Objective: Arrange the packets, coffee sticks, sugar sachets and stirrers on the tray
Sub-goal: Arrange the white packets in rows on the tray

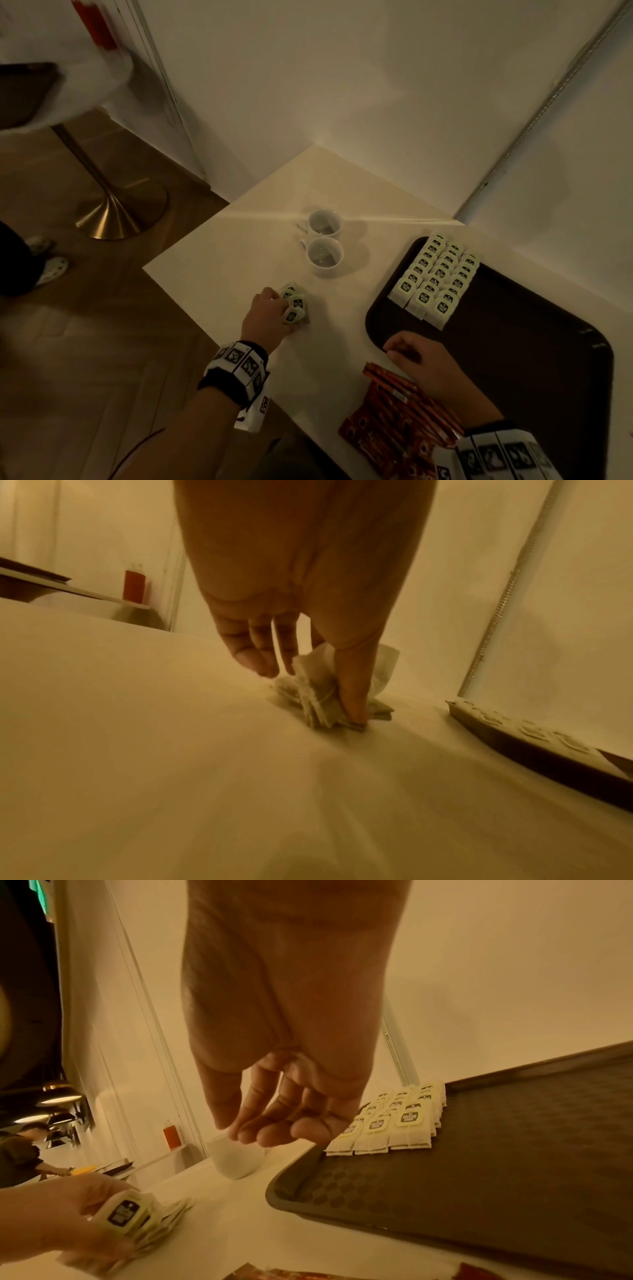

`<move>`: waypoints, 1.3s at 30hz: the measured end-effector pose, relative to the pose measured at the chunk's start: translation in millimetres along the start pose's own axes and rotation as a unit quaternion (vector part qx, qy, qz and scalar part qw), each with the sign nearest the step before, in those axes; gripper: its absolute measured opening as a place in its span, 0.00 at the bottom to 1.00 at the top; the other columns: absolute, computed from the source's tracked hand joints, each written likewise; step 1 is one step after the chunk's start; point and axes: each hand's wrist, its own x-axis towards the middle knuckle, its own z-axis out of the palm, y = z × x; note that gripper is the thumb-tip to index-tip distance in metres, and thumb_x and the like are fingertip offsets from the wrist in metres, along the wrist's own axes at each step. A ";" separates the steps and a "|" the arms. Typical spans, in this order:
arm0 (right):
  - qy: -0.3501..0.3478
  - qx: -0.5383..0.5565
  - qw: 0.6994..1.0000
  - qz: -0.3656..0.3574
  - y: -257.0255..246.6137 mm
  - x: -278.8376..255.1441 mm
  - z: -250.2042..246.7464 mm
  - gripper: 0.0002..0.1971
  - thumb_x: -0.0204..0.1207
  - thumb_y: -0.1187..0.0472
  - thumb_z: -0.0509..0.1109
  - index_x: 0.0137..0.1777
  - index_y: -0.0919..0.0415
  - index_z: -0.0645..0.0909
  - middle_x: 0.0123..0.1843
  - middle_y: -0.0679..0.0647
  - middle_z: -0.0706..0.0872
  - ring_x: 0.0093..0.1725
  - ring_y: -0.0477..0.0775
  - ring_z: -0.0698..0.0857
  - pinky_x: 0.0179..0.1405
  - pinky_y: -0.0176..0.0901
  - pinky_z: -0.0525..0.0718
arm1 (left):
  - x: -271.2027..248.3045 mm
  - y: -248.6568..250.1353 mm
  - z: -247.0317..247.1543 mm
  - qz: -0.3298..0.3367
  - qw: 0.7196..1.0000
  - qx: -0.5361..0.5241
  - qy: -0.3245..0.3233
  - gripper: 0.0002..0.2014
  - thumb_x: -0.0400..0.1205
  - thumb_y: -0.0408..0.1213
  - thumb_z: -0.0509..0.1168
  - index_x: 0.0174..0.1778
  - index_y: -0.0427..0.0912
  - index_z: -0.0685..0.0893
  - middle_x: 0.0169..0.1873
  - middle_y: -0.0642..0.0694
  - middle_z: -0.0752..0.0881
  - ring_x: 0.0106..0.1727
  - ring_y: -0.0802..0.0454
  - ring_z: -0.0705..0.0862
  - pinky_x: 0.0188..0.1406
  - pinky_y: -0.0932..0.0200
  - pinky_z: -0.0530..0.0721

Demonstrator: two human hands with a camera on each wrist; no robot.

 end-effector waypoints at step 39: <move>-0.028 0.036 0.999 0.004 -3.3 8.6 -8.4 0.05 0.79 0.59 0.68 0.51 0.47 0.81 0.49 0.43 0.85 0.48 0.29 0.81 0.44 0.19 0.75 | 17.8 39.7 -10.5 0.016 0.981 -0.191 0.026 0.18 0.71 0.30 0.73 0.51 0.45 0.74 0.41 0.44 0.84 0.38 0.46 0.81 0.32 0.57 0.77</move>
